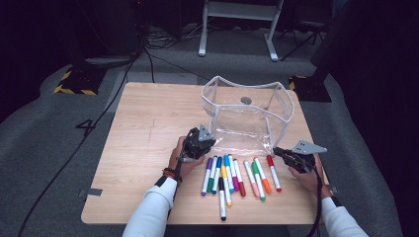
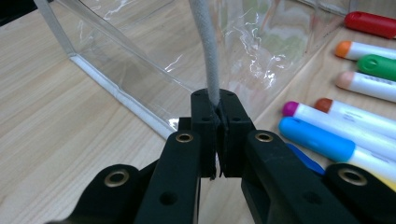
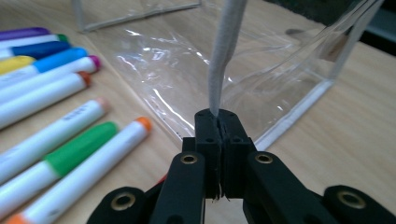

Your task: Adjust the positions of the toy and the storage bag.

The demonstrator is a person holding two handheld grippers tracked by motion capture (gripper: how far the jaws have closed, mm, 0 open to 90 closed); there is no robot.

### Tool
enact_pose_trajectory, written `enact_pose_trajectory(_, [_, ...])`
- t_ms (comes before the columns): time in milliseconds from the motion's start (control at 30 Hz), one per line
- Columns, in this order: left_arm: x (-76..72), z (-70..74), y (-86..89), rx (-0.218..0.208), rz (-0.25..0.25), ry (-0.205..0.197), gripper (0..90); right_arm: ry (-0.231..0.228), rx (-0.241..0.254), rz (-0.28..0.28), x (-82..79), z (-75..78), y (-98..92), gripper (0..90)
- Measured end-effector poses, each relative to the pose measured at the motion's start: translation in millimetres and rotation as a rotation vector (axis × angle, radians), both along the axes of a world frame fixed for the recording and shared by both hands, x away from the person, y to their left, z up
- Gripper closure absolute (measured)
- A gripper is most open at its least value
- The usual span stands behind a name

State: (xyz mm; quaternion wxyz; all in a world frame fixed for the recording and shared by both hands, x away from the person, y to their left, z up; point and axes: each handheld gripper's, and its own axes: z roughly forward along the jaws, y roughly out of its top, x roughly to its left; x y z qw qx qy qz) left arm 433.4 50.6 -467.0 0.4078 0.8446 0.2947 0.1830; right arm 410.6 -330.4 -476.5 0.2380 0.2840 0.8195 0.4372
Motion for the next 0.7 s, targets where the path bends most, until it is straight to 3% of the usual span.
enact_pose_trajectory(200, [-14.4, -0.4, 5.9, -0.009, -0.038, 0.004, 87.1, 0.009, 0.004, 0.038, -16.8, 0.9, -2.5, 88.4])
enact_pose_trajectory(233, [-18.4, 0.0, 7.1, -0.002, -0.043, 0.002, 87.1, 0.036, 0.026, 0.033, -20.2, 1.5, -4.4, 80.5])
enact_pose_trajectory(267, [-18.4, 0.0, 7.1, -0.002, -0.043, 0.002, 87.0, 0.036, 0.026, 0.033, -20.2, 1.5, -4.4, 80.5])
enact_pose_trajectory(300, [-22.2, -0.3, 9.0, -0.004, -0.044, 0.002, 87.0, 0.087, 0.03, -0.011, -23.4, -1.1, -8.0, 62.2])
enact_pose_trajectory(333, [-22.2, -0.3, 9.0, -0.004, -0.044, 0.002, 87.1, 0.087, 0.03, -0.011, -23.4, -1.1, -8.0, 62.2])
enact_pose_trajectory(367, [-23.4, -0.4, 10.1, -0.008, -0.043, 0.003, 87.0, 0.142, 0.023, -0.015, -28.9, -6.6, -13.8, 61.4])
enact_pose_trajectory(400, [-24.6, -0.5, 11.1, -0.009, -0.043, 0.004, 87.0, 0.142, 0.023, -0.015, -28.9, -6.6, -13.8, 61.4])
enact_pose_trajectory(433, [-25.9, -0.5, 11.8, -0.008, -0.044, 0.003, 86.9, 0.163, -0.025, -0.012, -35.6, -12.9, -16.5, 62.5])
enact_pose_trajectory(467, [-27.1, -0.3, 12.7, -0.005, -0.047, 0.001, 86.9, 0.163, -0.025, -0.012, -35.6, -12.9, -16.5, 62.5])
enact_pose_trajectory(500, [-29.4, -0.2, 14.4, -0.01, -0.052, 0.007, 86.8, 0.193, -0.052, 0.008, -40.9, -17.1, -15.7, 61.9])
enact_pose_trajectory(700, [-37.9, -0.3, 20.8, 0.003, -0.075, -0.005, 86.0, 0.203, -0.075, 0.045, -46.4, -15.9, 2.0, 59.3])
